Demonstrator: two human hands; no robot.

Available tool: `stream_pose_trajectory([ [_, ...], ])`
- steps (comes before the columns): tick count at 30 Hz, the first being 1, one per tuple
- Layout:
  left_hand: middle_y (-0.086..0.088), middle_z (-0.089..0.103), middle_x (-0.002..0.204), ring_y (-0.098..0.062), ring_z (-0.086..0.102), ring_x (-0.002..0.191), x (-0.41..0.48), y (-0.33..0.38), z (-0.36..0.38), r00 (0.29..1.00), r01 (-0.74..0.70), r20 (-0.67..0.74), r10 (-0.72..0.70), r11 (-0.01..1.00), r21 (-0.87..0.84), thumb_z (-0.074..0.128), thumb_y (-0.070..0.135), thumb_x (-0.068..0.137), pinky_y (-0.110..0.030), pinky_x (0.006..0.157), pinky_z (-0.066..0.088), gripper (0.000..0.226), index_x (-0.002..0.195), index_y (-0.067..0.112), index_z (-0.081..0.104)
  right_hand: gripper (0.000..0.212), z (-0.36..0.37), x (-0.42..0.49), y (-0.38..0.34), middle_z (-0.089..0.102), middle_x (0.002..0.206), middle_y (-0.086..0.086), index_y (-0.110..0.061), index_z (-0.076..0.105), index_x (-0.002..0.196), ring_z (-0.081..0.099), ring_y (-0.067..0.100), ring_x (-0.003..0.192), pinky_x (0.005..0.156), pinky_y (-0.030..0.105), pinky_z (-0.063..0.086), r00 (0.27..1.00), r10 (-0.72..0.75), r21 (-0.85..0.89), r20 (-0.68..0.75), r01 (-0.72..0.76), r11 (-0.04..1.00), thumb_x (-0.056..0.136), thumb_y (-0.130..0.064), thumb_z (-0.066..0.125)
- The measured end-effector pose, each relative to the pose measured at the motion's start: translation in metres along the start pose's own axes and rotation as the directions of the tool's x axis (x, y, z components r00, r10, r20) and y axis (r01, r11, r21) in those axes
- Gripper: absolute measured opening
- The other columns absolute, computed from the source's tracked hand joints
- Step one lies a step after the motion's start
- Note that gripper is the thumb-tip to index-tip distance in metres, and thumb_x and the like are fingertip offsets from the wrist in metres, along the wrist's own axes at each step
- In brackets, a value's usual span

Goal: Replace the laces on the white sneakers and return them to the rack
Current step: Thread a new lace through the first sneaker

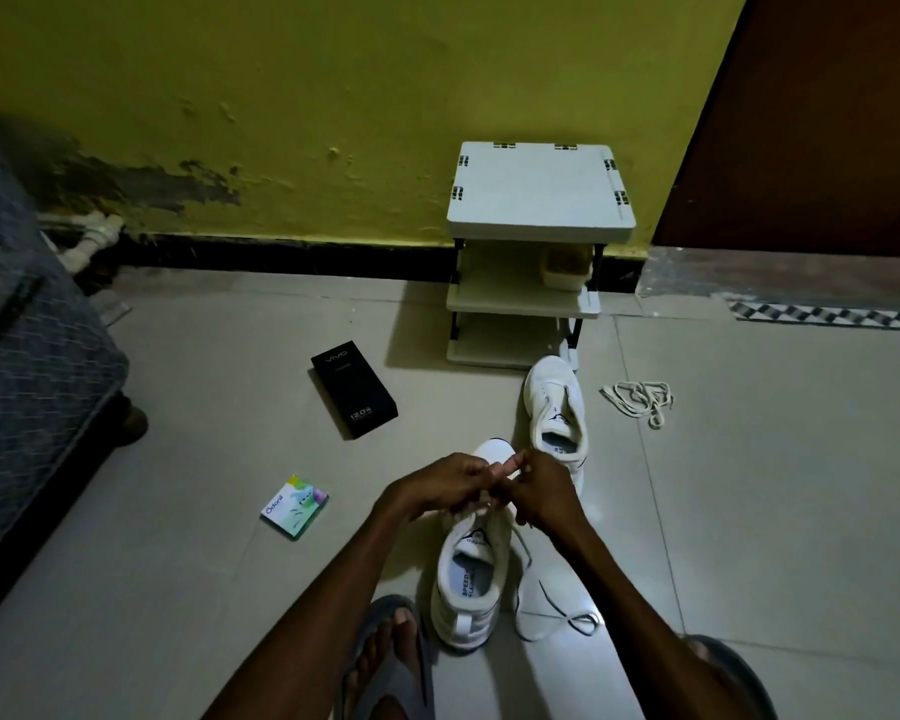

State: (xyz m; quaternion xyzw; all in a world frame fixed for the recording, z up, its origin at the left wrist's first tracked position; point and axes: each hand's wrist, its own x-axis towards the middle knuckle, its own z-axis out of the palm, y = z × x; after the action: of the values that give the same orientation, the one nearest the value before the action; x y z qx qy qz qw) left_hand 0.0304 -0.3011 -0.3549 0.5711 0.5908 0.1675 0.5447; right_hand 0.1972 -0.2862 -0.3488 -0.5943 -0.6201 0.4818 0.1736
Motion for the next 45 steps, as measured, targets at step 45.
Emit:
stream_pose_trajectory([
  [45,0.003,0.077,0.082,-0.005,0.068,0.084,0.001,-0.008,0.01,0.972,0.142,-0.201,-0.123,0.986,0.085,0.082,0.011,0.068,-0.016,0.075,0.051,0.016,0.082,0.019,0.081,0.008,0.013,-0.009,0.037,0.069,0.064,0.011,-0.003,0.076,0.074,0.067,0.024,0.057,0.062,0.032,0.058,0.952,0.303,0.174,0.029,-0.304,0.937,0.075,-0.009,0.07],
])
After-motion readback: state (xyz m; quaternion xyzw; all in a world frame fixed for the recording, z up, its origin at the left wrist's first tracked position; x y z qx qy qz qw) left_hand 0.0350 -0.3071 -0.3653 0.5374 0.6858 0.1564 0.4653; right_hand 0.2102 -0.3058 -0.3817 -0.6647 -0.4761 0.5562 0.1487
